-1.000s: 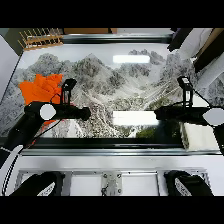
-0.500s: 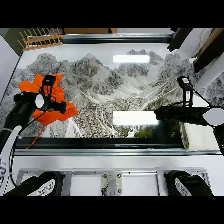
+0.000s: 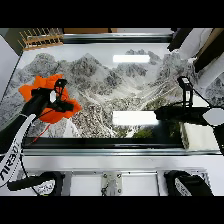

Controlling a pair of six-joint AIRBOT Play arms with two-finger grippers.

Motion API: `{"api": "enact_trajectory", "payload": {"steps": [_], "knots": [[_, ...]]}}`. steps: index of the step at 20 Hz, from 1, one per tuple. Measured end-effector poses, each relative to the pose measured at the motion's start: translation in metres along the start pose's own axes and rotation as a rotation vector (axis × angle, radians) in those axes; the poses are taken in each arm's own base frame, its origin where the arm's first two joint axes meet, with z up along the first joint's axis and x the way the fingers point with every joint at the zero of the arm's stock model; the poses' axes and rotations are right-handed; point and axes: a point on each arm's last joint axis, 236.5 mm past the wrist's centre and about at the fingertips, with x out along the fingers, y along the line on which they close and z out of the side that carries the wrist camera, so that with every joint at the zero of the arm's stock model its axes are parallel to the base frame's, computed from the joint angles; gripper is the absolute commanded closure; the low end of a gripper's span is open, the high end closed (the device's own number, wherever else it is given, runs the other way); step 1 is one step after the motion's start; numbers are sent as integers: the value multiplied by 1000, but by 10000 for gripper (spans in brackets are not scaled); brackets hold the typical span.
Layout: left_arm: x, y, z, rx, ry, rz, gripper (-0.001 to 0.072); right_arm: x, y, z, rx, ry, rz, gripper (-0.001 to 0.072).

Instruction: Fold the clothes and pants, and hang the long-sleeved shirts on hangers.

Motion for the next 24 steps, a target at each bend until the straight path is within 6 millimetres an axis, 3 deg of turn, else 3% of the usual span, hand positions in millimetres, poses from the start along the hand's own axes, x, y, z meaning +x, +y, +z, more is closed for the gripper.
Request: {"api": "enact_trajectory", "payload": {"steps": [2, 4, 8, 9, 10, 11, 12, 13, 15, 18, 22, 24], "knots": [[-33, -45, 24, 7, -78, -102, 701, 0, 0, 0, 0, 0, 0, 691], [-70, -104, 42, 48, -160, -230, 701, 0, 0, 0, 0, 0, 0, 691], [-136, -227, 52, 192, -294, -446, 699, 0, 6, 3, 16, -13, 26, 696], [-147, -255, 51, 226, -317, -490, 517, -1, 5, 7, 20, -29, 25, 696], [-154, -274, 52, 249, -332, -517, 167, -2, 2, 12, 26, -51, 17, 696], [-159, -289, 54, 262, -347, -540, 87, -4, -2, 17, 33, -75, 8, 696], [-162, -296, 57, 257, -347, -553, 87, -7, -6, 23, 43, -99, -1, 696], [-163, -296, 62, 241, -344, -558, 87, -11, -11, 28, 55, -123, -13, 696], [-158, -272, 73, 176, -320, -535, 87, -18, -21, 35, 76, -160, -35, 696], [-133, -194, 73, 12, -256, -460, 87, -24, -29, 40, 90, -188, -52, 695], [-80, -75, 26, -269, -126, -344, 87, -27, -32, 42, 97, -203, -61, 695], [-52, -32, -9, -411, -54, -310, 87, -28, -33, 43, 98, -204, -63, 696]]}}
